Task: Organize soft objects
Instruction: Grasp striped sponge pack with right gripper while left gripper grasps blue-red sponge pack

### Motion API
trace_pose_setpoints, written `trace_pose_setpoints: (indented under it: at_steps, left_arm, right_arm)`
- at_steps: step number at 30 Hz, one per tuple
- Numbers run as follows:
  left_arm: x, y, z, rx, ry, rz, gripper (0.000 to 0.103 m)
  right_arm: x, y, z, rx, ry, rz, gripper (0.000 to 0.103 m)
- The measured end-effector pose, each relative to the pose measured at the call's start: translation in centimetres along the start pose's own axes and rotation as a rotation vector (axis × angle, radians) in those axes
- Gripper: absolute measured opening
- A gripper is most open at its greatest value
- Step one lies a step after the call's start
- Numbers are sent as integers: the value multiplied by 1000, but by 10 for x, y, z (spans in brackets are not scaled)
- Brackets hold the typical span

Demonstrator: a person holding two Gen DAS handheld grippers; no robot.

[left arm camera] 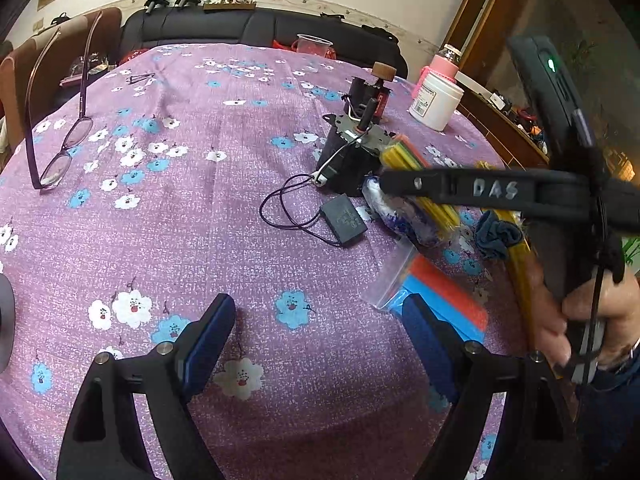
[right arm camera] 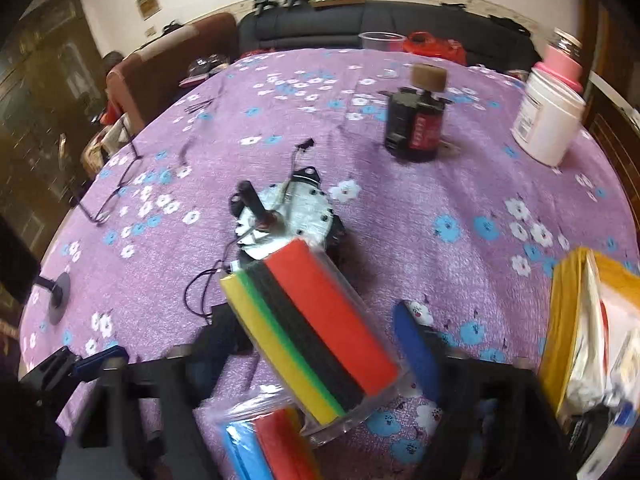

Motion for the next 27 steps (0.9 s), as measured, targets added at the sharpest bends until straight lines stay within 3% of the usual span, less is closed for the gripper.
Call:
trace_pose_setpoints:
  at_steps: [2,7,11,13,15,16,18,19,20,23,27]
  left_arm:
    - [0,1,1,6,-4,2,85]
    - [0,1,2,12,0,-2,85]
    - [2,1,3,14,13,-14,85]
    - [4,1,3,16,21,-23,85]
    - [5,2,5,21,23,-28,85]
    - [6,2,6,25,25,-30,85]
    - [9,2,10,43,25,-41,85]
    - [12,2,12,49,27,-46,85]
    - [15,1,14,57,24,-53,85]
    - [23,-1,14,49,10,-47,85]
    - [22,-8,-9,-22,-44,4,85]
  right_arm:
    - [9,-7,2,-19,-9,-27,48]
    - [46,-34,-8,-119,-17,-88,46]
    - [48,-64,-22,-156,-138,-51,44]
    - [44,-78,-18,-159,-129,-30,44]
    - [42,-89,-11,-186,-84,-30,44]
    - [43,-92,-10,-228,-12,-30,43]
    - [43,-101,-5,-337,239,-3,43]
    - [44,-104,-2,-358,304,3,43]
    - [48,-107,0,-358,307,-7,43]
    - [69,-112,-4,-307,163,-88,43]
    - [88,-117,-13,-325,129,-144,43]
Point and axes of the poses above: each gripper's, at about its wrist camera, not at the fingertips, and x roughly against the way its jaws point, z to its left, y to its top, the point moved 4 cm from there along -x, roughly the way its jaws point, and after that the axes turned 4 degrees about -x, right-handed, at the moved point
